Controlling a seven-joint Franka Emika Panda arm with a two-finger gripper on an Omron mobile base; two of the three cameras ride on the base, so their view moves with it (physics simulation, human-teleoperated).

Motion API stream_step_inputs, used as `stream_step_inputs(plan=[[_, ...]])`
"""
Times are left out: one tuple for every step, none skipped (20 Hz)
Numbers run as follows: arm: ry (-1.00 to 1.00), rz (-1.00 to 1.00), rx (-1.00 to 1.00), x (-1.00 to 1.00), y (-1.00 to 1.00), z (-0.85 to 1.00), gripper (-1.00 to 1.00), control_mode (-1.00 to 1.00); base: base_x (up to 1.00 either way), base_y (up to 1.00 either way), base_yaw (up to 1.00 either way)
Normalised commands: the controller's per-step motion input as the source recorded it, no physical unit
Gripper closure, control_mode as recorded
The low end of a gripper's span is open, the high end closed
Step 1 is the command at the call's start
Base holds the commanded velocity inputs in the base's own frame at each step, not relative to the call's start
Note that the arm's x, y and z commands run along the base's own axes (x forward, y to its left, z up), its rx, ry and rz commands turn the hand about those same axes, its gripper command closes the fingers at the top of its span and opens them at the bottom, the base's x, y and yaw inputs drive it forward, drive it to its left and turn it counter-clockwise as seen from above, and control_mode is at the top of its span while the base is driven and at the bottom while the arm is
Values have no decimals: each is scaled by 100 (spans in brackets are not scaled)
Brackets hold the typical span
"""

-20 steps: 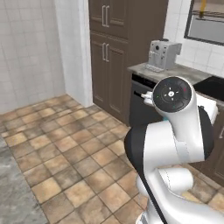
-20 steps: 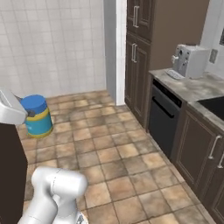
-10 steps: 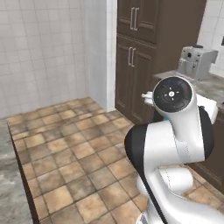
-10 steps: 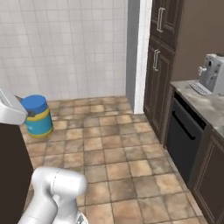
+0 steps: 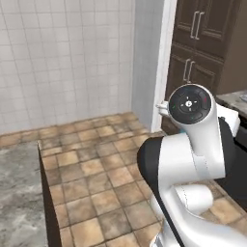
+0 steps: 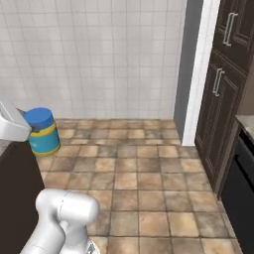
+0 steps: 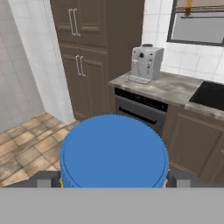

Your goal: Move the mustard and mayonnaise from the cabinet to the dining counter.

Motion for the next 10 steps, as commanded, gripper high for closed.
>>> stream_step_inputs(plan=[[0, 0, 0, 0, 0, 0, 100, 100, 84, -8, 28], [0, 0, 0, 0, 0, 0, 100, 100, 84, -10, 27], [0, 0, 0, 0, 0, 0, 100, 100, 84, -10, 26], [0, 0, 0, 0, 0, 0, 100, 100, 84, -10, 26], [0, 0, 0, 0, 0, 0, 100, 100, 84, -11, 25], [0, 0, 0, 0, 0, 0, 100, 100, 84, -12, 23], [0, 0, 0, 0, 0, 0, 100, 100, 84, -13, 23], [0, 0, 0, 0, 0, 0, 100, 100, 84, -13, 23], [0, 0, 0, 0, 0, 0, 100, 100, 84, -14, 22], [0, 0, 0, 0, 0, 0, 100, 100, 84, -14, 22]])
